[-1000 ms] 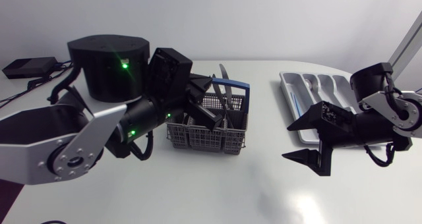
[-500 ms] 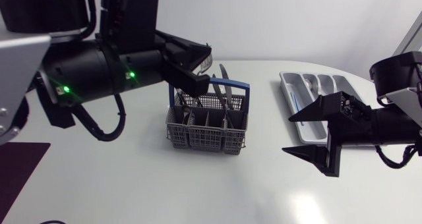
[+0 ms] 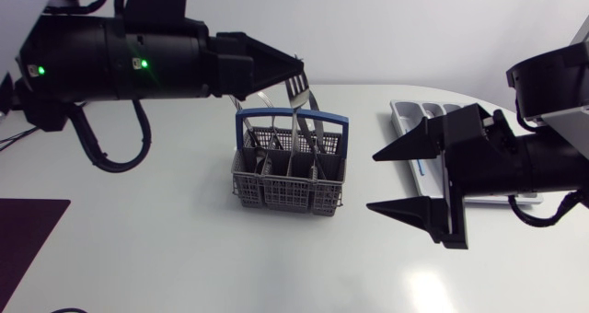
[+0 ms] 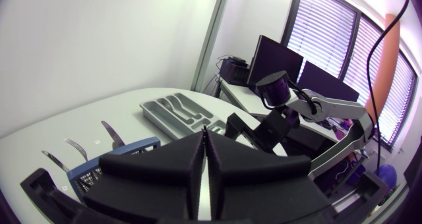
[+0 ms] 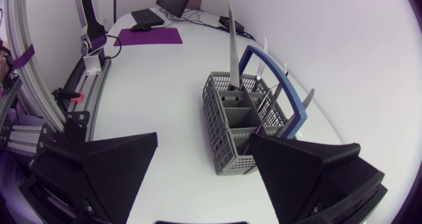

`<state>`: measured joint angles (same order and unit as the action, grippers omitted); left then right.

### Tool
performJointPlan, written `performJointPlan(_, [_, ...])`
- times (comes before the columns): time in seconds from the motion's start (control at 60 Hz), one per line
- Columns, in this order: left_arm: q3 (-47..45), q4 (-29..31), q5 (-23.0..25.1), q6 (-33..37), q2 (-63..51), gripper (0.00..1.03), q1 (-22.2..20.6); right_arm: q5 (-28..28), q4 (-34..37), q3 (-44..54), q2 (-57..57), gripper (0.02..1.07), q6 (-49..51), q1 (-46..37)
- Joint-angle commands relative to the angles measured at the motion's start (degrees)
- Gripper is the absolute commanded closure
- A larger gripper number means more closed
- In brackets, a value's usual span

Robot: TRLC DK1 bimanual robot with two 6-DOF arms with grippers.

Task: Sort the cutlery from the basket into the organizer compartments.

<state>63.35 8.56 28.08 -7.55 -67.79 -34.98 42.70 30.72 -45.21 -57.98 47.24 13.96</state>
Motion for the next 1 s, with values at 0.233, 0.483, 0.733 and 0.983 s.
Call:
performJointPlan(0.233, [3.01, 2.52, 10.51, -2.64, -5.34, 1.0, 0.53, 5.73, -0.84, -4.1, -2.84, 0.07, -5.06, 2.13])
performJointPlan(0.483, [4.76, 2.96, 19.21, -5.37, -8.32, 1.0, 1.23, 8.63, -1.54, -5.77, -6.1, 0.15, -7.34, 6.44])
performJointPlan(0.733, [5.2, 3.31, 22.2, -5.98, -9.55, 1.0, 1.32, 11.09, -3.91, -7.35, -8.38, 0.48, -9.63, 7.93])
performJointPlan(0.983, [5.2, 3.4, 23.16, -6.34, -9.99, 1.0, 1.23, 12.76, -4.09, -8.67, -10.32, 0.8, -9.98, 8.19])
